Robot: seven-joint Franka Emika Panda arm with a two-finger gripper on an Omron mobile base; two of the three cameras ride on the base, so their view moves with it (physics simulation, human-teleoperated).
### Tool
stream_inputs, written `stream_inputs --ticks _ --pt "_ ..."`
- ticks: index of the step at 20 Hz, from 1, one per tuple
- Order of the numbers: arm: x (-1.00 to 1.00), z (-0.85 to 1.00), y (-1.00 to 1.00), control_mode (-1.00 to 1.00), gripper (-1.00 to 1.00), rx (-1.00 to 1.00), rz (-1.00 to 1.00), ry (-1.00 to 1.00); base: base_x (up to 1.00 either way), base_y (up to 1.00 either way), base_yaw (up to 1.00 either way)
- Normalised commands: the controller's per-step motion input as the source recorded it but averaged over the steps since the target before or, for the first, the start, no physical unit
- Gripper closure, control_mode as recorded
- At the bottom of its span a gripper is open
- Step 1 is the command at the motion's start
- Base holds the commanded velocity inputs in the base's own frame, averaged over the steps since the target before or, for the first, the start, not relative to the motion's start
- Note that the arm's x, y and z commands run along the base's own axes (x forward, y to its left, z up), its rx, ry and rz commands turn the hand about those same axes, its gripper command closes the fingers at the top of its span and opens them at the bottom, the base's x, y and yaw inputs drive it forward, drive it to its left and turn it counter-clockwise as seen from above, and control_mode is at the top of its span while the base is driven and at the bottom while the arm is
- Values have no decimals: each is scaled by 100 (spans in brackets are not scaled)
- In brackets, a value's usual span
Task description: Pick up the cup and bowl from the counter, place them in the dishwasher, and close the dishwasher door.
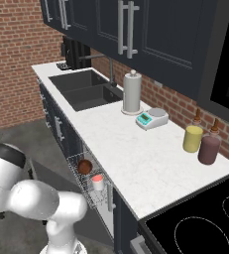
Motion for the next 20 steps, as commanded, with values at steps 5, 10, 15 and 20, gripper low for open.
stream_inputs --ticks 5,10,15,20 --pt "11 -72 62 -100 -100 -2 2 -10 0 0 0" --pt "23 -65 54 -100 -100 -7 0 -4 0 0 0" --pt "8 -66 52 -100 -100 -17 -4 -16 0 0 0" --pt "-3 -56 69 -100 -100 -21 -6 -26 0 0 0"
